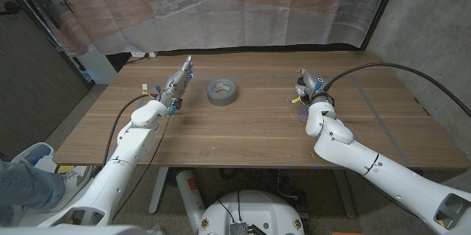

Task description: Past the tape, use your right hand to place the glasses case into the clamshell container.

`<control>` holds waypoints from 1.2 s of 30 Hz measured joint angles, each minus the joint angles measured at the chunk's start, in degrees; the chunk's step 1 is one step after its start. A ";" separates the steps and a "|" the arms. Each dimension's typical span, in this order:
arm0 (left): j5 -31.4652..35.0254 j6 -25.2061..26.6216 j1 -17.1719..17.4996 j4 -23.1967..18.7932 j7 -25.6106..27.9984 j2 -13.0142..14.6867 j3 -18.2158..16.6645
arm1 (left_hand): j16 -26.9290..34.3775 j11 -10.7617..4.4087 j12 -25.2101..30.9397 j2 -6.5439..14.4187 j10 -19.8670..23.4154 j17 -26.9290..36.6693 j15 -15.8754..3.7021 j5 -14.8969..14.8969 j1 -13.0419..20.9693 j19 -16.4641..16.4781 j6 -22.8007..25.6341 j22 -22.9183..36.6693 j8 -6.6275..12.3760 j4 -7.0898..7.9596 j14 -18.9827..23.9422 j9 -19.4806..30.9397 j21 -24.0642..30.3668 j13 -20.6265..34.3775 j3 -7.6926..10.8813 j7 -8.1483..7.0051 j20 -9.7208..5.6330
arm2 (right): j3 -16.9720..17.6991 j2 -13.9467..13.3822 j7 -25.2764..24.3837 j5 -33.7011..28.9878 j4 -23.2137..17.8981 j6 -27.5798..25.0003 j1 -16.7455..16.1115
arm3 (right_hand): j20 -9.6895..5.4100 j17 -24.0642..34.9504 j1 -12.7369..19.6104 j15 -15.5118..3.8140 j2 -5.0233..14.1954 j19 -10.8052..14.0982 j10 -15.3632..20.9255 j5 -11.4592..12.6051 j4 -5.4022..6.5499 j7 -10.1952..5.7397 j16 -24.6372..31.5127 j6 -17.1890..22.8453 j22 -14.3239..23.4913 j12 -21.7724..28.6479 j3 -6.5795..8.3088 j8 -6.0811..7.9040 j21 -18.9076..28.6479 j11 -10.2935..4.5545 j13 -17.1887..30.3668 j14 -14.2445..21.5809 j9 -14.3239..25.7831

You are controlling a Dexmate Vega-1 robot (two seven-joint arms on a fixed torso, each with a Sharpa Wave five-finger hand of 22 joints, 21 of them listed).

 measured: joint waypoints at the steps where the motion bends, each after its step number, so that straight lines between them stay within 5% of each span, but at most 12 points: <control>1: 0.02 0.01 0.02 -0.08 0.02 -0.01 0.03 | 0.00 0.00 0.00 0.00 0.00 0.00 0.00 -0.02 0.00 0.00 0.00 0.00 0.00 0.00 0.00 0.00 0.00 0.00 0.00 0.00 0.00 | 0.04 0.09 -0.02 0.20 0.24 0.19 0.00 | 0.00 0.00 -0.29 0.00 0.29 0.00 0.00 0.00 0.00 0.00 0.00 0.00 0.00 0.00 0.00 0.00 0.00 0.00 0.00 0.00 0.00; 28: 0.34 0.72 1.66 -1.98 0.94 -0.13 0.15 | 0.00 0.00 0.00 0.30 0.00 0.00 0.00 -0.23 0.30 0.00 0.00 0.00 0.00 0.23 0.00 0.00 0.00 0.00 -0.23 0.00 0.00 | 0.44 0.35 -1.10 2.66 1.98 2.16 -0.60 | 0.00 0.26 -0.28 -0.22 0.28 0.00 -0.01 0.34 0.00 -0.27 -0.06 0.36 -0.42 0.00 0.00 0.00 0.58 0.00 -0.01 0.21 -0.01; 36: 0.48 1.00 2.27 -2.79 1.30 -0.08 0.11 | 0.00 0.00 0.00 0.30 0.00 0.00 0.00 -0.23 0.30 0.00 0.00 0.00 0.00 0.23 0.00 0.00 0.00 0.00 -0.23 0.00 0.00 | 0.58 0.32 -1.46 3.03 2.13 2.89 -0.76 | -0.01 0.25 -0.67 -0.21 0.67 0.00 0.30 0.34 0.72 0.10 -0.06 0.73 -1.24 0.00 -1.19 0.00 0.58 0.31 -0.01 0.20 -0.02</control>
